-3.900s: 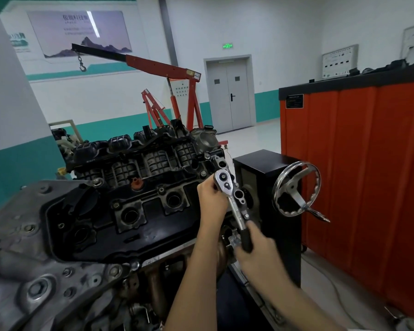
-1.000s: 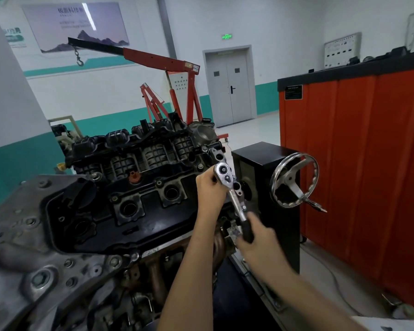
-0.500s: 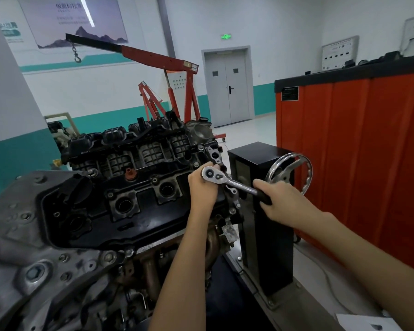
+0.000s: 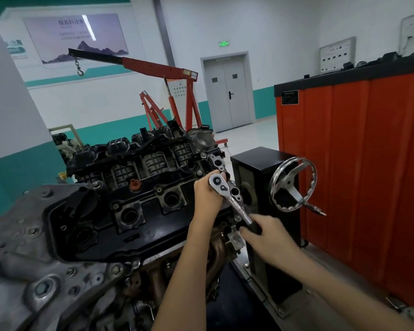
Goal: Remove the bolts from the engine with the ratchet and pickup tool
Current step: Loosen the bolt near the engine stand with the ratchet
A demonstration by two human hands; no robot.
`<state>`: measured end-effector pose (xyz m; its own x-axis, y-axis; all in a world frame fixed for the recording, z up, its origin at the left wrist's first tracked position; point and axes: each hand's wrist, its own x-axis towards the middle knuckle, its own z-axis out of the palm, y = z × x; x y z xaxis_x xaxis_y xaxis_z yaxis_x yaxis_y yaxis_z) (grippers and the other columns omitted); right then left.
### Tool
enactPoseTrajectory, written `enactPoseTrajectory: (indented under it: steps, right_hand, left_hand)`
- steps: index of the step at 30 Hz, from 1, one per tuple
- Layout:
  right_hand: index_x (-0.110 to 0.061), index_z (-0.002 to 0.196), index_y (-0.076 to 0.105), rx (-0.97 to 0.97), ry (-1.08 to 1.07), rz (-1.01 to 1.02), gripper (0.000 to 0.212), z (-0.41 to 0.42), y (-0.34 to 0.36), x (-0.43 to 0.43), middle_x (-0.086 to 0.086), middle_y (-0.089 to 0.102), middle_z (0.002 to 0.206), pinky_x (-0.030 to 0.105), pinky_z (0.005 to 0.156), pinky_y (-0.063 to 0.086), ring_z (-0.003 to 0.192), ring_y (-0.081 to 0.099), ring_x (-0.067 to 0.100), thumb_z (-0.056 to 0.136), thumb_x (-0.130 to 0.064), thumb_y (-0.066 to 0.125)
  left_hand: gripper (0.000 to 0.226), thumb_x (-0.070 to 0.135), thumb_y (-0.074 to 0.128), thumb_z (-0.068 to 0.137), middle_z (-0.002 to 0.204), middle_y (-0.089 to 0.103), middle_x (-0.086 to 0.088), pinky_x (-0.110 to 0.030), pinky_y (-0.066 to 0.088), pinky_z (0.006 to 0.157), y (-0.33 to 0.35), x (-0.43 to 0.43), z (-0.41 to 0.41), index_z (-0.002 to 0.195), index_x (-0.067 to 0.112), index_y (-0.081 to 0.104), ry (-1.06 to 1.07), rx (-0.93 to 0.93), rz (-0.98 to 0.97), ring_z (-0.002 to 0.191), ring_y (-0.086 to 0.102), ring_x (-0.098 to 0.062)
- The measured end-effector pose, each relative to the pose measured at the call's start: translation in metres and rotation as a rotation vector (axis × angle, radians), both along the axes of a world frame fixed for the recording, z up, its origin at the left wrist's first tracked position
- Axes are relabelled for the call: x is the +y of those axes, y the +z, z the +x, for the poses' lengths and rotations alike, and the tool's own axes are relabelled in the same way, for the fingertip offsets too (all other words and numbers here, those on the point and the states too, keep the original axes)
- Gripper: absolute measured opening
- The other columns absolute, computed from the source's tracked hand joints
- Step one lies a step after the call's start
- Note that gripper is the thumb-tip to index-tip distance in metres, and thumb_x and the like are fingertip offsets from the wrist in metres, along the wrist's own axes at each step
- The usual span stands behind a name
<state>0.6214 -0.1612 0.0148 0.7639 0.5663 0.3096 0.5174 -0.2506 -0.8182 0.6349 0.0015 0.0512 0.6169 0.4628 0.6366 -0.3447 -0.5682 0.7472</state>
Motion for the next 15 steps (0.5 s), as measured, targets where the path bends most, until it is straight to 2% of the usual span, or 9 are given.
enactPoseTrajectory:
  steps: [3, 5, 7, 9, 11, 13, 15]
  right_hand:
    - [-0.017, 0.074, 0.061, -0.145, -0.016, -0.189, 0.011, 0.030, 0.029, -0.011, 0.005, 0.060, 0.066, 0.029, 0.055, 0.044, 0.055, 0.052, 0.013, 0.085, -0.019, 0.062]
    - [-0.025, 0.064, 0.052, -0.258, -0.044, -0.254, 0.022, 0.045, 0.048, -0.013, -0.001, 0.054, 0.061, 0.029, 0.057, 0.042, 0.057, 0.050, 0.016, 0.084, -0.021, 0.062]
    - [-0.025, 0.059, 0.046, -0.304, -0.029, -0.253, 0.028, 0.050, 0.058, -0.012, -0.004, 0.049, 0.057, 0.030, 0.056, 0.042, 0.053, 0.049, 0.013, 0.083, -0.018, 0.061]
    - [-0.020, 0.066, 0.052, -0.198, 0.033, -0.244, 0.023, 0.046, 0.051, -0.012, -0.002, 0.051, 0.053, 0.024, 0.044, 0.042, 0.039, 0.050, 0.007, 0.087, -0.017, 0.060]
    - [-0.016, 0.077, 0.054, 0.030, 0.144, -0.198, 0.016, 0.034, 0.033, -0.010, 0.000, 0.054, 0.050, 0.020, 0.036, 0.040, 0.033, 0.050, 0.009, 0.092, -0.019, 0.058]
    - [-0.010, 0.075, 0.051, 0.210, 0.195, -0.126, 0.021, 0.014, 0.012, -0.005, 0.000, 0.051, 0.046, 0.023, 0.034, 0.037, 0.032, 0.046, 0.014, 0.093, -0.019, 0.058]
    - [-0.007, 0.070, 0.045, 0.395, 0.225, 0.035, 0.027, -0.010, -0.006, 0.007, 0.002, 0.043, 0.044, 0.023, 0.033, 0.031, 0.031, 0.037, 0.016, 0.093, -0.013, 0.056]
  left_hand:
    - [0.054, 0.005, 0.064, 0.090, 0.046, 0.047, 0.016, -0.012, 0.031, 0.053, 0.006, 0.005, -0.006, 0.051, 0.032, 0.038, 0.045, -0.022, 0.089, 0.048, 0.040, 0.001]
    - [0.047, 0.012, 0.067, 0.090, 0.048, 0.050, 0.016, -0.014, 0.033, 0.054, 0.014, 0.005, -0.010, 0.054, 0.033, 0.046, 0.016, -0.071, 0.079, 0.050, 0.041, 0.003]
    - [0.041, 0.018, 0.066, 0.092, 0.048, 0.047, 0.015, -0.015, 0.033, 0.054, 0.021, 0.005, -0.010, 0.057, 0.030, 0.048, -0.028, -0.081, 0.045, 0.051, 0.037, 0.002]
    - [0.045, 0.016, 0.062, 0.094, 0.049, 0.043, 0.015, -0.016, 0.034, 0.055, 0.019, 0.004, -0.008, 0.054, 0.027, 0.044, -0.059, -0.079, 0.021, 0.053, 0.036, -0.001]
    - [0.052, 0.006, 0.058, 0.094, 0.047, 0.042, 0.015, -0.011, 0.033, 0.052, 0.012, 0.000, -0.005, 0.050, 0.030, 0.044, -0.058, -0.065, 0.013, 0.050, 0.035, 0.000]
    - [0.059, -0.001, 0.054, 0.092, 0.045, 0.038, 0.013, -0.008, 0.029, 0.048, 0.003, -0.005, -0.003, 0.047, 0.035, 0.042, -0.062, -0.081, 0.009, 0.046, 0.032, 0.000]
    - [0.060, -0.003, 0.052, 0.090, 0.046, 0.035, 0.013, -0.012, 0.024, 0.049, 0.001, -0.012, -0.003, 0.048, 0.038, 0.040, -0.053, -0.097, 0.052, 0.047, 0.027, -0.001]
